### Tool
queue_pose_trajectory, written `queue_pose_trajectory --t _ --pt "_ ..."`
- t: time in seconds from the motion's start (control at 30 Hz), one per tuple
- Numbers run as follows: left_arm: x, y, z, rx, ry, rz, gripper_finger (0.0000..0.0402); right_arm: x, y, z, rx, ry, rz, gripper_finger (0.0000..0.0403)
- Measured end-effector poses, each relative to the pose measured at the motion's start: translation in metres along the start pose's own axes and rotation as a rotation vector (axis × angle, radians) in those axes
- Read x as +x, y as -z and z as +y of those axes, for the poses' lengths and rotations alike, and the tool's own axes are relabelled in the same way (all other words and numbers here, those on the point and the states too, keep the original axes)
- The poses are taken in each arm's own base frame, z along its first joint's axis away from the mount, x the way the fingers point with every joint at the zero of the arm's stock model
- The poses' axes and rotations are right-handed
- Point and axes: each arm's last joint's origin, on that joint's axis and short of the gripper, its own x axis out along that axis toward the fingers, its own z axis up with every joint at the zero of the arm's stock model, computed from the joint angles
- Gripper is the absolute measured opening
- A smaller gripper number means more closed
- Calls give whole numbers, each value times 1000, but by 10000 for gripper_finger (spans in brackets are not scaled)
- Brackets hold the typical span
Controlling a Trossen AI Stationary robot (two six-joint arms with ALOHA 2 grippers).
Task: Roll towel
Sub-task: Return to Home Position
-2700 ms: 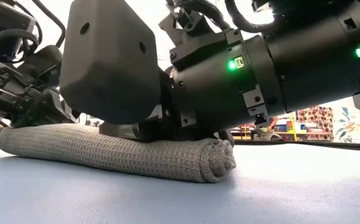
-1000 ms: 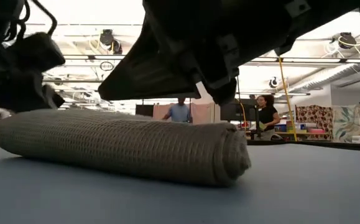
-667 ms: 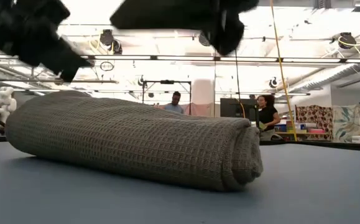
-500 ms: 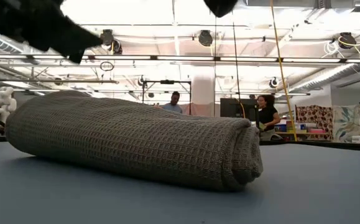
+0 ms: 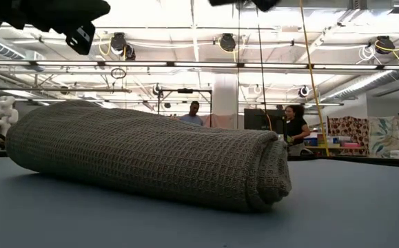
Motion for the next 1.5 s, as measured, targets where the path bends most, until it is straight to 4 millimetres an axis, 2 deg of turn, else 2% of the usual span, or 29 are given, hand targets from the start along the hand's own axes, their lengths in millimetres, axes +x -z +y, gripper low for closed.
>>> queue_pose_trajectory --t 0.07,0.17,0.4,0.7,0.87,1.07,1.4,1.5 --pt "-3 -2 1 10 -7 -1 4 -5 9 -6 19 -14 5 0" --pt "-8 -2 7 46 -84 26 4 -11 34 -19 65 -28 18 0" --pt "-12 17 15 73 -143 84 4 -25 84 -56 163 -144 -129 0" --pt "-7 30 18 77 -218 122 4 -40 144 -96 150 -98 -247 0" --pt "5 34 24 24 -262 90 4 -43 173 -104 161 -83 -292 0" --pt "21 50 28 26 -294 121 4 -51 199 -106 185 -115 -360 0" --pt "38 70 31 20 -314 118 4 -66 232 -109 213 -43 -405 0" --pt "38 72 31 4 -318 132 4 -66 231 -110 211 -40 -402 0"
